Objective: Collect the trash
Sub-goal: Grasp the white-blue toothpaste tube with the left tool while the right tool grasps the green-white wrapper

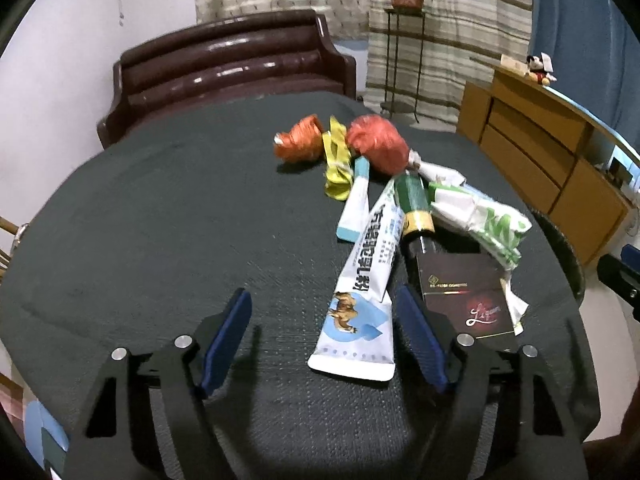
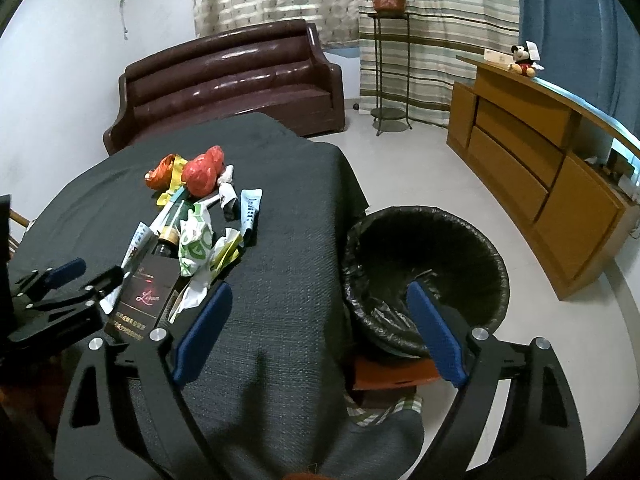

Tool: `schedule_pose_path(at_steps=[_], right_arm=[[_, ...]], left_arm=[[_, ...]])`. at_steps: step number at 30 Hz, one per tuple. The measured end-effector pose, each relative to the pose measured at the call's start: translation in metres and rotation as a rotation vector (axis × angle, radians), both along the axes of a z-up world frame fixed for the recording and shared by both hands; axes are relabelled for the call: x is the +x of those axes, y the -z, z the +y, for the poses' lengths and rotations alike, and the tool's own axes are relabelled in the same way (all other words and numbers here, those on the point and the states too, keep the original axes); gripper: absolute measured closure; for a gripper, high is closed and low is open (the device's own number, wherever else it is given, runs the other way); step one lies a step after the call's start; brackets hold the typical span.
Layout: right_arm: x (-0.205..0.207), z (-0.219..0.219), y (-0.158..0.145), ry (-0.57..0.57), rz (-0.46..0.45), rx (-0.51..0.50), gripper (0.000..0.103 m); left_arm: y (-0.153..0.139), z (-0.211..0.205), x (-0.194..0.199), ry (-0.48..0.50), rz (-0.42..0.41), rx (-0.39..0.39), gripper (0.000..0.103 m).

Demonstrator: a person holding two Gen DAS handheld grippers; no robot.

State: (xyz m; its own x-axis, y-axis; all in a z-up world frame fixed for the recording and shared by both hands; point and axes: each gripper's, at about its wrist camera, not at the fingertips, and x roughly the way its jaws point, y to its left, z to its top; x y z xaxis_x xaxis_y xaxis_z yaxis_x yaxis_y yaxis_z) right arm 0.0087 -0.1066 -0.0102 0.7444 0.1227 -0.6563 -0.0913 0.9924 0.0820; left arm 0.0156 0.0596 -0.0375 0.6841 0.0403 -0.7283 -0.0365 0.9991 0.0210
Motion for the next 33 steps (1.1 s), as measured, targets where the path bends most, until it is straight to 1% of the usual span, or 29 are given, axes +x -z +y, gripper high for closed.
schedule_pose_path(at_steps=[4, 6, 8, 9, 10, 15, 21, 23, 27, 29, 33], right_arm=[[0.002, 0.001, 0.001, -0.002, 0.01, 0.0, 0.016], [0.004, 0.005, 0.002, -0.006, 0.012, 0.001, 0.016], [0.004, 0.008, 0.002, -0.014, 0.015, 0.001, 0.016], [0.005, 0.009, 0.002, -0.017, 0.016, 0.0, 0.016], [0.006, 0.012, 0.002, -0.02, 0.016, -0.001, 0.016], [0.007, 0.02, -0.001, -0.04, 0.013, 0.001, 0.017], [0.013, 0.037, -0.005, -0.072, 0.005, 0.007, 0.018], [0.017, 0.047, -0.005, -0.091, 0.009, 0.012, 0.026], [0.026, 0.063, -0.005, -0.121, 0.009, 0.015, 0.028], [0.033, 0.072, -0.006, -0.136, 0.006, 0.013, 0.035], [0.049, 0.087, -0.005, -0.155, 0.019, 0.023, 0.044]], left_arm=[[0.005, 0.001, 0.002, 0.023, 0.037, -0.015, 0.041], [0.008, 0.001, 0.004, 0.037, 0.058, -0.031, 0.051], [0.007, 0.001, 0.002, 0.042, 0.052, -0.022, 0.058], [0.007, 0.0, 0.002, 0.046, 0.05, -0.016, 0.065], [0.007, 0.0, 0.001, 0.05, 0.046, -0.009, 0.066], [0.003, 0.006, -0.003, 0.05, 0.038, -0.04, 0.068], [-0.006, 0.02, -0.008, 0.019, 0.009, -0.039, 0.068], [-0.007, 0.027, -0.008, 0.004, 0.008, -0.038, 0.068], [-0.008, 0.045, -0.009, -0.039, 0.001, -0.025, 0.068], [-0.009, 0.052, -0.008, -0.055, 0.001, -0.023, 0.068], [-0.008, 0.068, -0.005, -0.093, 0.005, -0.029, 0.068]])
